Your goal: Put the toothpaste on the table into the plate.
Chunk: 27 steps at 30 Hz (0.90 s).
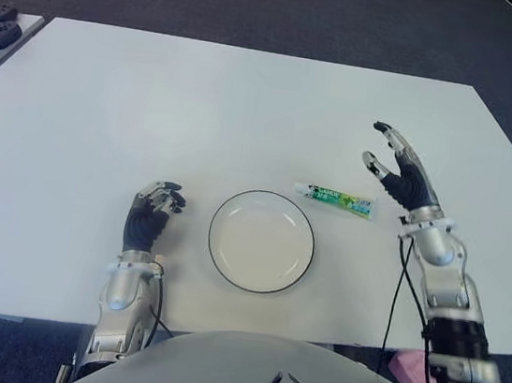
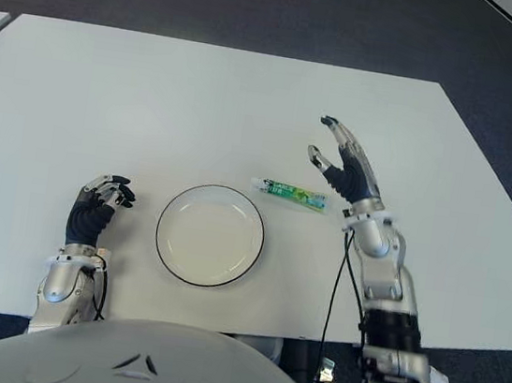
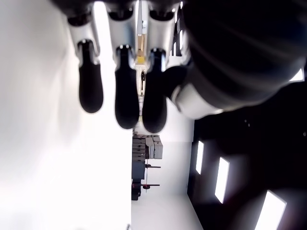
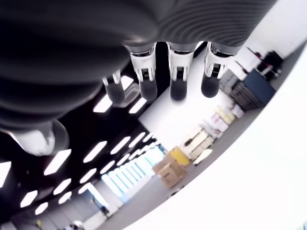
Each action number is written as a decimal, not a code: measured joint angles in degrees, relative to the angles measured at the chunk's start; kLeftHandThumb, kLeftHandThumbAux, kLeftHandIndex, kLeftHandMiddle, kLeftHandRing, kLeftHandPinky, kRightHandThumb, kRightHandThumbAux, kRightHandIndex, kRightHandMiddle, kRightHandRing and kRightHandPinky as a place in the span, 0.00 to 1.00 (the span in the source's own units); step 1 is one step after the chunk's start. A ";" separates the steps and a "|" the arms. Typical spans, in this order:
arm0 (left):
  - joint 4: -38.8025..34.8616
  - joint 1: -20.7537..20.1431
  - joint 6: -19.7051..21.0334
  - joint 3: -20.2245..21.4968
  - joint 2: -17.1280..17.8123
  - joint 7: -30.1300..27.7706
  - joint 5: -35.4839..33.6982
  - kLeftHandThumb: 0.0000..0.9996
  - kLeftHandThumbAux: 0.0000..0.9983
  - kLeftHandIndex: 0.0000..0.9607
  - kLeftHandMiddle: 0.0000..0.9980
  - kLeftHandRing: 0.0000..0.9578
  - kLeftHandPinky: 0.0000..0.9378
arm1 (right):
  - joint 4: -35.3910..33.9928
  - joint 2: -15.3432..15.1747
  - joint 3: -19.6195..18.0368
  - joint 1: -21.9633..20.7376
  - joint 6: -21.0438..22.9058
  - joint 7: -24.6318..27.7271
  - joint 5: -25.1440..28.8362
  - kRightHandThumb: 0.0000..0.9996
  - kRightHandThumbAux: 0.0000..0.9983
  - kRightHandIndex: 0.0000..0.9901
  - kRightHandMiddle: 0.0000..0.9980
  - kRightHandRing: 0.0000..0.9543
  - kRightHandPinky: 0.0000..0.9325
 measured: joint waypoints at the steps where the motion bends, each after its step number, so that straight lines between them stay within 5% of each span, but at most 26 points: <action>1: 0.00 -0.03 -0.03 0.00 -0.07 0.00 0.02 0.70 0.72 0.45 0.56 0.57 0.55 | 1.46 -0.82 0.47 -0.89 -0.59 -0.33 -1.13 0.56 0.14 0.00 0.00 0.00 0.00; 9: -0.11 0.07 -0.22 0.01 -0.35 0.01 0.13 0.70 0.72 0.45 0.57 0.57 0.55 | 7.16 -5.71 4.84 -6.63 -4.61 -1.51 -7.31 0.59 0.09 0.00 0.00 0.00 0.00; 27: -1.94 0.84 2.08 -0.17 -1.60 0.68 1.23 0.70 0.72 0.45 0.56 0.57 0.55 | 7.59 -9.94 10.92 -11.16 -8.21 2.15 -10.51 0.57 0.12 0.00 0.00 0.00 0.00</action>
